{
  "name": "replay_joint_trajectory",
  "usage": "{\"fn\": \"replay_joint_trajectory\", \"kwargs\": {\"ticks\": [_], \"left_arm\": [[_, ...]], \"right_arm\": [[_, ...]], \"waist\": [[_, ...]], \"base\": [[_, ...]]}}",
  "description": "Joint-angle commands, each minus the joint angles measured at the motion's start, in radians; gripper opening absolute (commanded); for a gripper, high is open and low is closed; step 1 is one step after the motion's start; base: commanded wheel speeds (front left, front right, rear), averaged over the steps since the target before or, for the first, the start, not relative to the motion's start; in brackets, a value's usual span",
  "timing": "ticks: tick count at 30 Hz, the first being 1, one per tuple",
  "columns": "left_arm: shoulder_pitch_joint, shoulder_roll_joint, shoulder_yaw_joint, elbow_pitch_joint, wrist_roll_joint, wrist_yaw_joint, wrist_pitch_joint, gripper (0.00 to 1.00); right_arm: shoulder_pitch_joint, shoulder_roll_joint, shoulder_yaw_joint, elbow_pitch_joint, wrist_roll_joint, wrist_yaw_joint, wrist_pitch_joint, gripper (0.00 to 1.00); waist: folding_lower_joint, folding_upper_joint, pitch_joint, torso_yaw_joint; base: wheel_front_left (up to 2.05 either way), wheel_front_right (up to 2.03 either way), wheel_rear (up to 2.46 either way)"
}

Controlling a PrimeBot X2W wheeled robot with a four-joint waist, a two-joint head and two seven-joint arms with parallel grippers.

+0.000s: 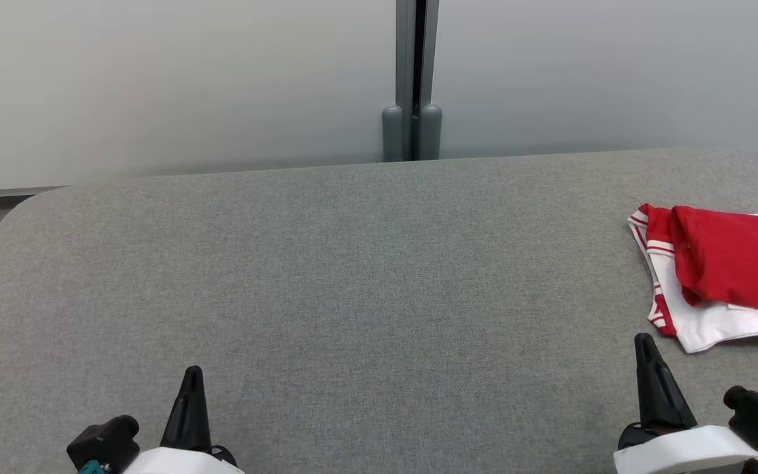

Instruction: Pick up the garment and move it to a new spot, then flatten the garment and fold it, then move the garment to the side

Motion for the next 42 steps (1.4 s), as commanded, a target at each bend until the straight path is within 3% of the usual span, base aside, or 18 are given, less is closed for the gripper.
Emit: {"fn": "replay_joint_trajectory", "kwargs": {"ticks": [1, 42], "left_arm": [[-0.031, 0.007, 0.012, -0.012, -0.044, -0.012, 0.009, 0.0], [-0.101, 0.019, 0.11, 0.001, -0.567, -0.112, 0.15, 0.0]], "right_arm": [[-0.029, -0.008, -0.008, -0.014, 0.049, 0.0, 0.01, 0.0], [-0.074, -0.007, -0.087, -0.015, 0.615, 0.0, 0.15, 0.0]], "waist": [[0.0, -0.0001, 0.0, 0.0], [0.0, -0.0001, -0.001, -0.006]], "base": [[0.0, 0.0, 0.0], [0.0, 0.0, 0.0]]}}
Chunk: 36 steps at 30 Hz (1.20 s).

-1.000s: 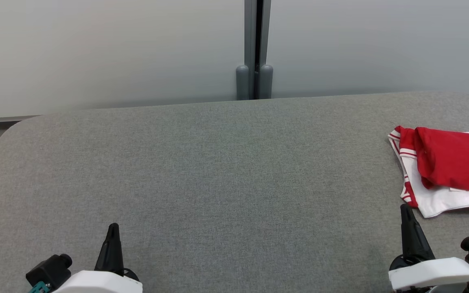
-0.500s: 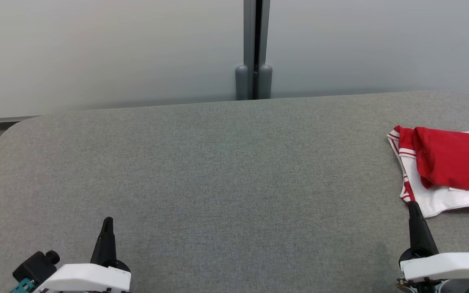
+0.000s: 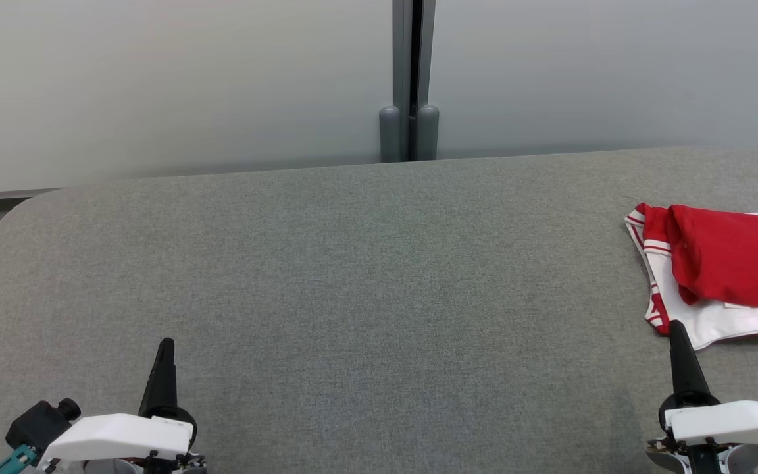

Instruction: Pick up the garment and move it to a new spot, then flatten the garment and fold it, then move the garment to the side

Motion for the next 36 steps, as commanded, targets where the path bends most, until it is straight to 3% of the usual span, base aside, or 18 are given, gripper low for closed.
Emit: {"fn": "replay_joint_trajectory", "kwargs": {"ticks": [1, 36], "left_arm": [[-0.025, 0.01, 0.009, -0.009, -0.022, -0.011, 0.008, 0.0], [-0.064, 0.01, 0.074, 0.001, -0.314, -0.068, 0.095, 0.0]], "right_arm": [[-0.023, -0.005, -0.008, -0.011, 0.025, 0.0, 0.007, 0.0], [-0.045, 0.003, -0.061, -0.01, 0.34, 0.0, 0.095, 0.0]], "waist": [[0.0, -0.0001, 0.0, 0.0], [0.0, -0.0001, -0.001, -0.005]], "base": [[0.0, 0.0, 0.0], [0.0, 0.0, 0.0]]}}
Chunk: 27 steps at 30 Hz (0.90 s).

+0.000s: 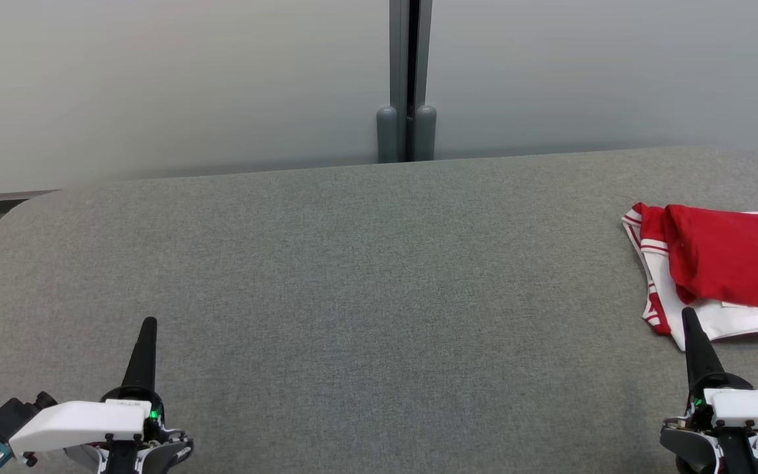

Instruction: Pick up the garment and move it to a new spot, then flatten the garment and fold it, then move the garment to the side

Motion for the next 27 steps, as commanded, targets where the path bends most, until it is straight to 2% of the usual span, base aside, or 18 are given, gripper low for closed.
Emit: {"fn": "replay_joint_trajectory", "kwargs": {"ticks": [1, 27], "left_arm": [[-0.022, 0.008, 0.008, -0.003, -0.021, -0.01, 0.007, 0.0], [-0.045, 0.006, 0.049, 0.003, -0.194, -0.043, 0.06, 0.0]], "right_arm": [[-0.011, -0.002, -0.005, -0.007, 0.024, 0.0, 0.008, 0.0], [-0.025, 0.005, -0.04, -0.006, 0.208, 0.0, 0.063, 0.0]], "waist": [[0.0, -0.0001, 0.0, 0.0], [0.0, -0.0001, -0.001, -0.004]], "base": [[0.0, 0.0, 0.0], [0.0, 0.0, 0.0]]}}
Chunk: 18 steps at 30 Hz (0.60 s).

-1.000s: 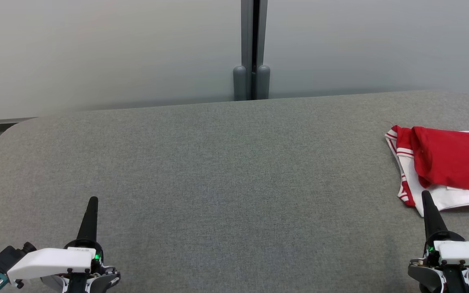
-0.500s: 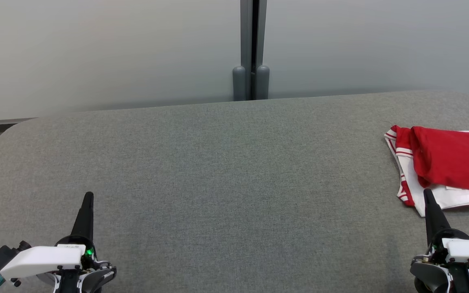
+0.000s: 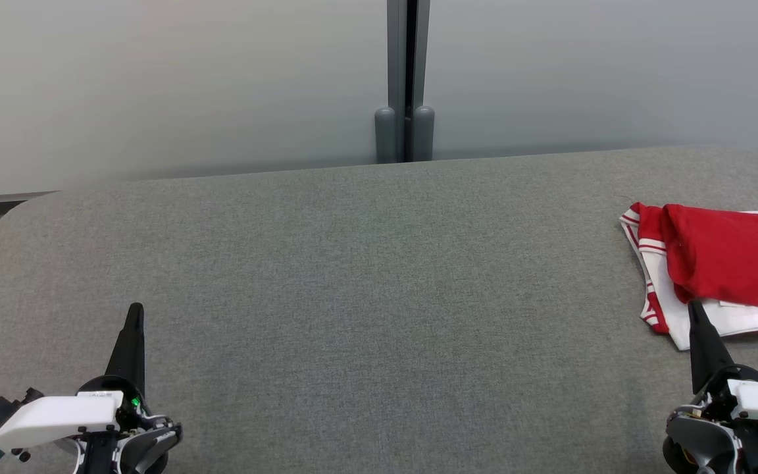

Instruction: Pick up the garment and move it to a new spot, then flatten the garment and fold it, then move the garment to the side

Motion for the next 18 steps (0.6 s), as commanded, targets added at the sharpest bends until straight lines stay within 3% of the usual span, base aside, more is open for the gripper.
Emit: {"fn": "replay_joint_trajectory", "kwargs": {"ticks": [1, 18], "left_arm": [[-0.021, 0.006, 0.008, 0.001, -0.023, -0.007, 0.006, 0.0], [-0.022, 0.004, 0.018, 0.002, -0.048, -0.012, 0.017, 0.0]], "right_arm": [[-0.008, -0.001, -0.005, -0.004, 0.023, 0.0, 0.008, 0.0], [-0.011, 0.002, -0.015, -0.003, 0.049, 0.0, 0.021, 0.0]], "waist": [[0.0, 0.0, 0.0, 0.0], [0.0, 0.0, 0.0, -0.001]], "base": [[0.0, 0.0, 0.0], [0.0, 0.0, 0.0]]}}
